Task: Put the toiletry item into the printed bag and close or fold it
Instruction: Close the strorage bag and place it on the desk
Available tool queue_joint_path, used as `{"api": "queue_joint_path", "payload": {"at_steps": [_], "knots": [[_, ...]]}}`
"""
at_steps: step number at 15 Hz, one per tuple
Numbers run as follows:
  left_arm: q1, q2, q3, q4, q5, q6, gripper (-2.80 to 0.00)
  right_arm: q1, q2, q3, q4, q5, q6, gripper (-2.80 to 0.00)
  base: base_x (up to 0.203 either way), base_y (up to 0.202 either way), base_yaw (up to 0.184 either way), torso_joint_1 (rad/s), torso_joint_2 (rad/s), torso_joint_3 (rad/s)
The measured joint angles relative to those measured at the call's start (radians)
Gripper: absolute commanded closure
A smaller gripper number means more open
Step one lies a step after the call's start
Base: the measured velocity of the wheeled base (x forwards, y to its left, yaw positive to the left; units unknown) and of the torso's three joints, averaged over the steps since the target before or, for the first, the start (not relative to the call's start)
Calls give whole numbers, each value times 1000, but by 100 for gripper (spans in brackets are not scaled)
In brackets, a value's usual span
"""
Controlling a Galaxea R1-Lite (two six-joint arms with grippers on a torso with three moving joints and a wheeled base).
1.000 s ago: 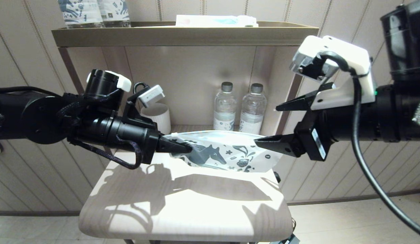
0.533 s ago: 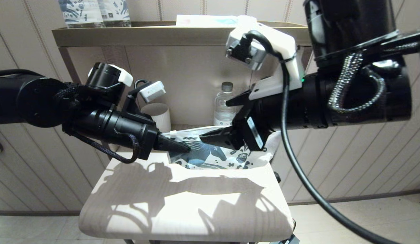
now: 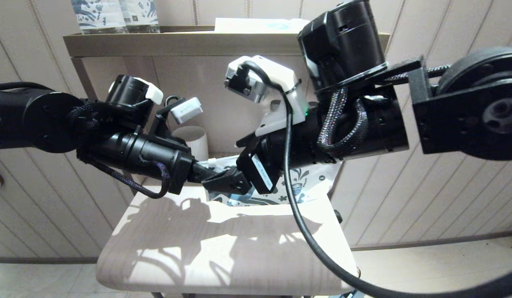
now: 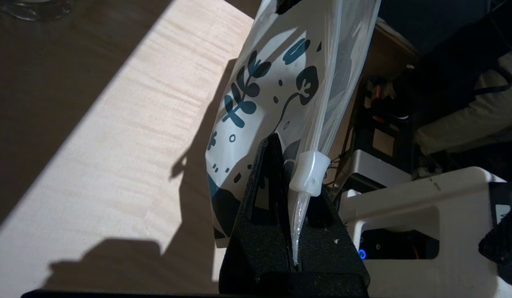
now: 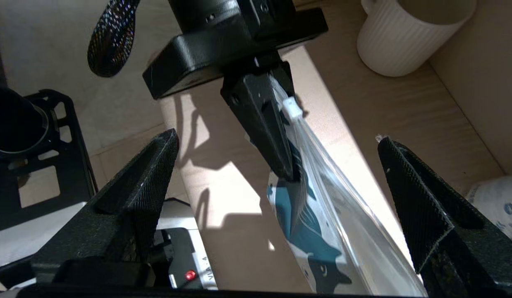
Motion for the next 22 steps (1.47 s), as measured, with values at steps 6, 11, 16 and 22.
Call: {"api": "queue_joint_path", "payload": {"at_steps": [6, 11, 16, 22], "knots": [[0, -4, 17, 3, -49, 39, 0, -2, 47, -56, 12, 38, 15, -280, 0, 0, 0, 0, 0, 0], [1, -3, 17, 2, -49, 39, 0, -7, 59, -48, 11, 54, 15, -280, 0, 0, 0, 0, 0, 0], [1, -1, 14, 2, -49, 39, 0, -8, 63, -46, 10, 54, 11, -280, 0, 0, 0, 0, 0, 0], [1, -1, 15, 3, -47, 40, 0, -8, 64, -45, 8, 54, 5, -280, 0, 0, 0, 0, 0, 0]]}}
